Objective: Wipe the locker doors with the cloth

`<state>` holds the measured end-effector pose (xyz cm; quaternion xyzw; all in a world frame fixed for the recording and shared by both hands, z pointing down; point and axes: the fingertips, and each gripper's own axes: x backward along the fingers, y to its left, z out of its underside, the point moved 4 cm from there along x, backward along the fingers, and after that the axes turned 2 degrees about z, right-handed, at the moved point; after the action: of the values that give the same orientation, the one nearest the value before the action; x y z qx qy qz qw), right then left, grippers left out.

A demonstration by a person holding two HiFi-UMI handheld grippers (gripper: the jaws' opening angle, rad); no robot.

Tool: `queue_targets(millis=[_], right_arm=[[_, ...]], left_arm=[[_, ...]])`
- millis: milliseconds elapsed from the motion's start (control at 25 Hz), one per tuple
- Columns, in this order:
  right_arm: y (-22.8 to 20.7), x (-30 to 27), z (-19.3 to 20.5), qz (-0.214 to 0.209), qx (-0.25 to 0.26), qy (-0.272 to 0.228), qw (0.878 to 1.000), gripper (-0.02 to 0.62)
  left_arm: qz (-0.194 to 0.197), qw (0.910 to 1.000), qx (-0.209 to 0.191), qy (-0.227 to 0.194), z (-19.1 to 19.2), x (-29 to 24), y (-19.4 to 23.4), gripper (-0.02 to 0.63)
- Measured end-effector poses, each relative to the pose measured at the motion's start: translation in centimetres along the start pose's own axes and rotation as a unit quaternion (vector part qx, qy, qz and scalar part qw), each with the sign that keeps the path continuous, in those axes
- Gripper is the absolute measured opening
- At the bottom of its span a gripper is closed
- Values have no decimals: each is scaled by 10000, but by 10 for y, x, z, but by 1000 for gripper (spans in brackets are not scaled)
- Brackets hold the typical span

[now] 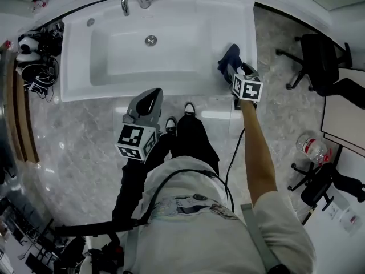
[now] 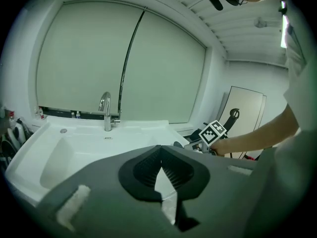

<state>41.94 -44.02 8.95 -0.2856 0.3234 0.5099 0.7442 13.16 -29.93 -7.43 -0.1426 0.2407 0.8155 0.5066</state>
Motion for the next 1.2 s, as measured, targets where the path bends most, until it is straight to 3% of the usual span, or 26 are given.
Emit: queue_targets(millis=[120, 240, 400, 600, 800, 1000, 1200], right_arm=[[-19, -27, 6, 70, 163, 480, 9987, 270], [-19, -45, 20, 51, 191, 899, 9958, 262], [-1, -54, 25, 67, 190, 936, 9954, 116], [21, -30, 10, 26, 118, 365, 9993, 84], [77, 26, -11, -251, -24, -512, 9984, 84], [167, 94, -13, -330, -205, -1201, 9920, 84], [282, 137, 14, -567, -264, -1560, 9858, 86]], left_arm=[[-171, 9997, 33, 153, 7, -5, 0, 2], [-331, 9991, 181, 198, 13, 0, 9, 2], [-504, 9982, 206, 246, 21, 13, 25, 2], [-536, 9981, 249, 173, 27, 34, 41, 2], [-477, 9986, 230, -31, 33, 63, 63, 2], [-246, 9994, 114, -215, 46, 113, 91, 2], [-247, 9995, -88, -182, 63, 186, 129, 2]])
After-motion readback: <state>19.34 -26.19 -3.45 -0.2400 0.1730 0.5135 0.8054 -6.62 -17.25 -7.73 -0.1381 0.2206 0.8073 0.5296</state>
